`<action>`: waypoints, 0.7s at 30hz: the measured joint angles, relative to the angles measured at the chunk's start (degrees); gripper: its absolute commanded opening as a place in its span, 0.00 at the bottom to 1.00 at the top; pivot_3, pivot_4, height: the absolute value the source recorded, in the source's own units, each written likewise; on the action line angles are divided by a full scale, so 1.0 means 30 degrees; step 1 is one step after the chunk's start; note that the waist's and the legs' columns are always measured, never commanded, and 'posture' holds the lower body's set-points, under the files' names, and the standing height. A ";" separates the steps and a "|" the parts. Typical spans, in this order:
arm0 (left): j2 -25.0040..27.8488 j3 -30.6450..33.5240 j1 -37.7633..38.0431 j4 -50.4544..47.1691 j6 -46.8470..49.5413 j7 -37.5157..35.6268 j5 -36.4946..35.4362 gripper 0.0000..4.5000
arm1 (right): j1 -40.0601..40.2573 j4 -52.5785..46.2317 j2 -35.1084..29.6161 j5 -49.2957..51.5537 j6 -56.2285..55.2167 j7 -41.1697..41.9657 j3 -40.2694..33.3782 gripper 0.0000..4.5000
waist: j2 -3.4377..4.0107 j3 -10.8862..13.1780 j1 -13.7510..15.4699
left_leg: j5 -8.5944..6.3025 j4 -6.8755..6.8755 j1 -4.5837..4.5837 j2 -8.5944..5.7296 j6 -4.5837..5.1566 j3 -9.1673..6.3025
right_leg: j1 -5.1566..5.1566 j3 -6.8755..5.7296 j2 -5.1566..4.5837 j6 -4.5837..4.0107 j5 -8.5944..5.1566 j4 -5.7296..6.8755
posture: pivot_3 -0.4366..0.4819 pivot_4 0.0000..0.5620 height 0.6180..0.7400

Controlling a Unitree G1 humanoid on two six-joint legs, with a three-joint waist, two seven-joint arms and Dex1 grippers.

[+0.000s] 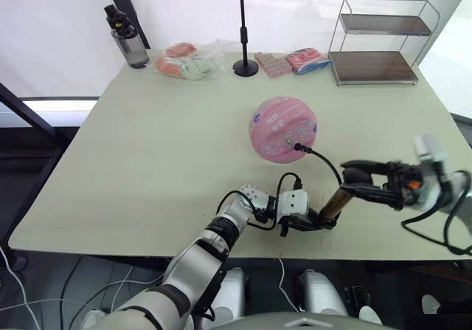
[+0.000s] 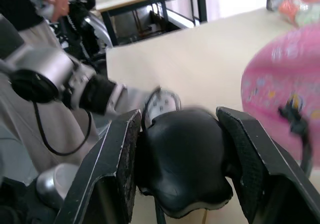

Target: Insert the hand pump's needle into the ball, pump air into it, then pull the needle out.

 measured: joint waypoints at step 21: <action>-0.0074 0.0011 0.0089 -0.0306 0.0046 -0.0374 -0.0570 0.26 | -0.5309 0.0579 -0.3327 0.4934 0.6640 -0.0810 -0.3214 0.43 | 0.0042 0.0044 0.0004 | 0.0002 0.0025 -0.0261 -0.0017 0.0003 0.0101 | -0.0279 0.0166 -0.0010 0.0106 0.0075 0.0013 | 0.48 0.27 1.00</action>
